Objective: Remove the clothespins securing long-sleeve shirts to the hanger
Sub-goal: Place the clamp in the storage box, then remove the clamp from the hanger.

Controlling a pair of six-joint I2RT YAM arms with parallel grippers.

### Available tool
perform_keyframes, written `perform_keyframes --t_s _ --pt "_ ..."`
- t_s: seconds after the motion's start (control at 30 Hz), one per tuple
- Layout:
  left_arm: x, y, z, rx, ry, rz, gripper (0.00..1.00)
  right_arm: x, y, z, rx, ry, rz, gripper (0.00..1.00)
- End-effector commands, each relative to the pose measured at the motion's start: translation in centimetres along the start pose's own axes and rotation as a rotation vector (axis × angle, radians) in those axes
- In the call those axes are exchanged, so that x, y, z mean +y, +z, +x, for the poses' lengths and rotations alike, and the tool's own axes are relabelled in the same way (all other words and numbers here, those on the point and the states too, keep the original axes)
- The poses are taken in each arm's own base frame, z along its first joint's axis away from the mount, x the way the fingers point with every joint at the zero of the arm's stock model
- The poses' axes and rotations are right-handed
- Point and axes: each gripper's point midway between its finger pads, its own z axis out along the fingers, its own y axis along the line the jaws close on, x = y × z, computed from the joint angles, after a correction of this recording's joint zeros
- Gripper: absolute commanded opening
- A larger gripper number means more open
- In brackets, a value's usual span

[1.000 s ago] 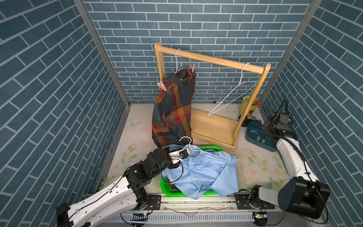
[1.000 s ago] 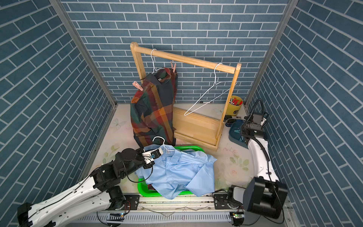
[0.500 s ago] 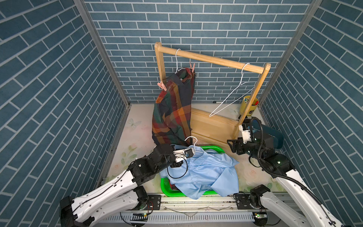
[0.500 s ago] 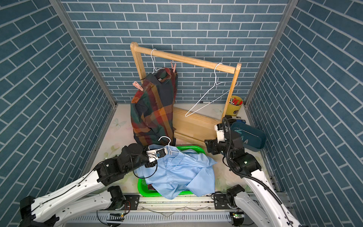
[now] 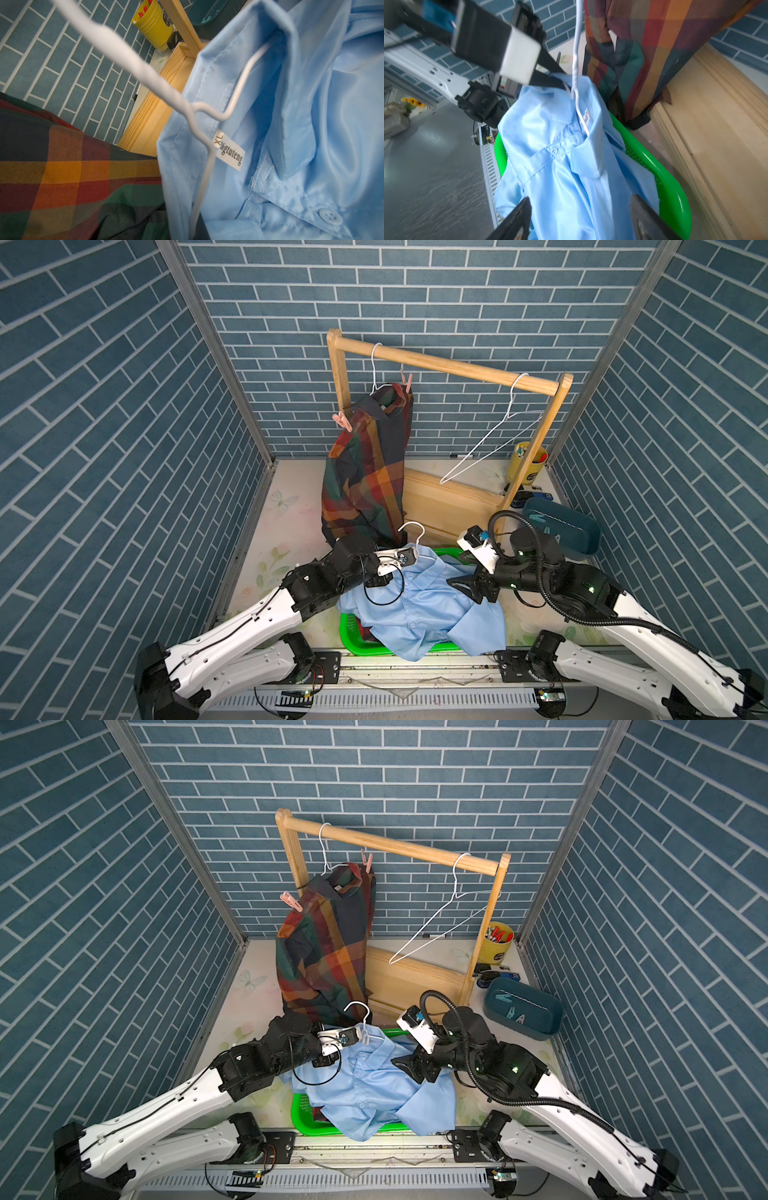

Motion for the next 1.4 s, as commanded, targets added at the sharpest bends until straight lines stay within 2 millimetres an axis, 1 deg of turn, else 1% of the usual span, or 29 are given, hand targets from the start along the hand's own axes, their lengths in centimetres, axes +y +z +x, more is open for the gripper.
perform_keyframes --t_s 0.0,0.13,0.23,0.37,0.47,0.5,0.63,0.67,0.7,0.77,0.87,0.9,0.97,1.03,1.07,1.1,1.13,1.17,1.2,1.27,1.37 --pt "0.8 -0.7 -1.5 -0.044 0.0 -0.001 0.0 -0.8 0.9 0.9 0.037 -0.069 0.038 0.75" --pt "0.6 -0.9 -1.8 -0.049 -0.003 0.015 0.0 -2.0 2.9 0.3 0.036 -0.084 0.076 0.73" --pt "0.6 -0.8 -1.8 -0.048 -0.005 0.02 0.0 -2.4 4.0 -0.8 0.01 -0.099 0.086 0.72" --pt "0.5 -0.8 -1.9 -0.057 -0.013 0.022 0.0 -2.4 4.9 -1.7 -0.005 -0.115 0.072 0.71" --pt "0.4 -0.8 -1.9 -0.06 -0.014 0.027 0.0 -2.2 5.1 -2.3 -0.019 -0.118 0.055 0.66" --pt "0.3 -0.8 -1.9 -0.058 -0.012 0.03 0.0 -2.0 5.1 -2.5 -0.029 -0.119 0.047 0.62" --pt "0.1 -0.5 -1.6 -0.047 -0.01 0.038 0.0 -1.6 5.4 -2.9 -0.034 -0.117 0.017 0.37" --pt "0.1 -0.4 -1.5 -0.047 -0.011 0.038 0.0 -1.3 5.5 -2.9 -0.033 -0.113 0.002 0.27" --pt "0.0 -0.3 -1.5 -0.048 -0.011 0.039 0.0 -1.1 5.6 -3.0 -0.035 -0.108 -0.014 0.16" --pt "0.0 -0.1 -1.4 -0.043 -0.009 0.043 0.0 -0.8 5.6 -2.9 -0.033 -0.098 -0.032 0.0" --pt "0.2 0.0 -1.5 -0.043 -0.016 0.045 0.0 -0.6 5.3 -2.4 -0.026 -0.093 -0.037 0.0" --pt "0.4 0.0 -1.5 -0.046 -0.021 0.044 0.03 -0.6 5.0 -2.1 -0.027 -0.091 -0.034 0.0" --pt "0.7 -0.1 -1.8 -0.051 -0.026 0.046 0.19 -0.7 4.3 -1.5 -0.026 -0.09 -0.02 0.0" --pt "1.1 -0.6 -2.1 -0.06 -0.029 0.046 0.4 -0.8 3.7 -0.6 -0.018 -0.088 -0.004 0.0" --pt "1.6 -0.9 -2.2 -0.068 -0.035 0.032 0.56 -0.8 3.3 -0.2 -0.016 -0.086 0.002 0.0" --pt "2.2 -1.4 -2.2 -0.079 -0.053 0.012 0.67 -0.7 3.0 0.2 -0.019 -0.085 0.003 0.0" --pt "2.8 -1.9 -2.1 -0.09 -0.078 -0.002 0.77 -0.6 2.7 0.5 -0.025 -0.086 0.002 0.0" --pt "3.6 -2.4 -1.7 -0.099 -0.12 -0.017 0.9 -0.4 2.3 0.8 -0.031 -0.089 -0.004 0.0" --pt "4.3 -3.0 -1.2 -0.103 -0.159 -0.028 0.98 -0.1 2.1 1.2 -0.035 -0.098 -0.016 0.0" --pt "5.5 -3.9 0.2 -0.096 -0.225 -0.049 1.0 0.5 1.8 2.0 -0.029 -0.121 -0.049 0.0" --pt "5.6 -4.9 1.7 -0.087 -0.238 -0.068 1.0 0.7 1.4 3.2 -0.006 -0.146 -0.058 0.0"
